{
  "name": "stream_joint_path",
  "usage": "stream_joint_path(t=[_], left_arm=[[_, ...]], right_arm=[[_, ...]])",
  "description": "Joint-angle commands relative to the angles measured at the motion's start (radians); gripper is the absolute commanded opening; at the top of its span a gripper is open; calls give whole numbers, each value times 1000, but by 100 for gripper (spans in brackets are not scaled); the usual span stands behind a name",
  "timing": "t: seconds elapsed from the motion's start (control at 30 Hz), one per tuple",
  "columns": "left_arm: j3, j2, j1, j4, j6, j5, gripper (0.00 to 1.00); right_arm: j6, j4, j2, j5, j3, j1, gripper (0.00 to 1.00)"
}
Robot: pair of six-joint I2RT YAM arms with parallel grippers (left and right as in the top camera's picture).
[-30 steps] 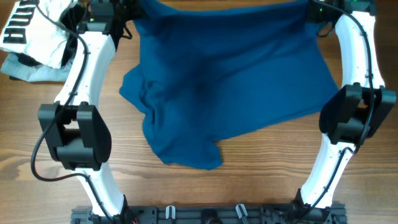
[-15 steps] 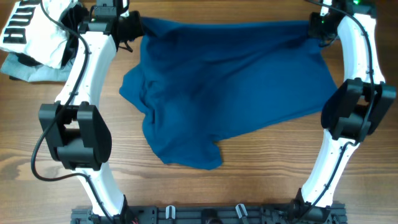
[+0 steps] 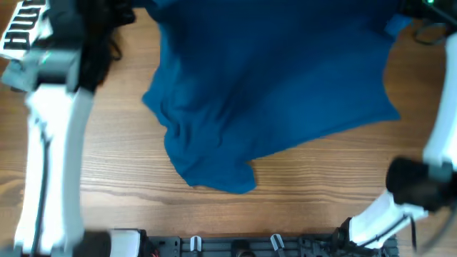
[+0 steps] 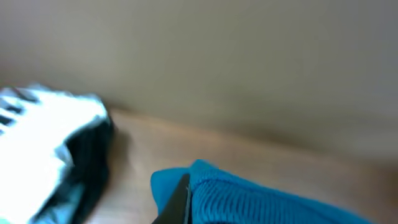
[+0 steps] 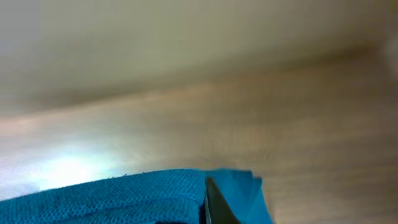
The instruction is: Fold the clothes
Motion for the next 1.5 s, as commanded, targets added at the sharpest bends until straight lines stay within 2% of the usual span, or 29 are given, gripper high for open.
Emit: stream_joint_path(t=[0.0,0.23,0.33,0.43,0.63,0.73,0.83,0.9,1.0,1.1,1.3,1.47], left_arm=[[33,-231,35,5,31,-159,4],[33,-557,81,-40,57,-286,4],[33,-629,80,-80,57,-356,4],[33,-631,80,-102,58,-373,4],[32,-460,80,-111,56,-365,4],[32,-292,80,-106,56,-365,4],[32,-49,81,-60,52,-355,4],[32,95,81,-2,52,-342,4],[32,362,81,158,52,-304,4],[32,485,80,267,47,-267,4],[33,532,80,322,45,-267,4],[33,386,82,232,45,-267,4]], right_arm=[[23,-12,-222,30,34,-35,4],[22,-124,-531,145,34,-35,4],[20,-158,-596,201,34,-35,4],[20,-163,-600,220,34,-35,4],[19,-238,-417,220,34,-35,4],[10,-292,-278,207,34,-35,4],[-11,-280,-91,175,34,-34,4],[-14,-241,19,175,34,-34,4],[-30,-76,244,174,34,-31,4],[-25,42,352,153,34,-27,4],[-1,148,399,152,34,-23,4],[1,62,249,129,34,-23,4]])
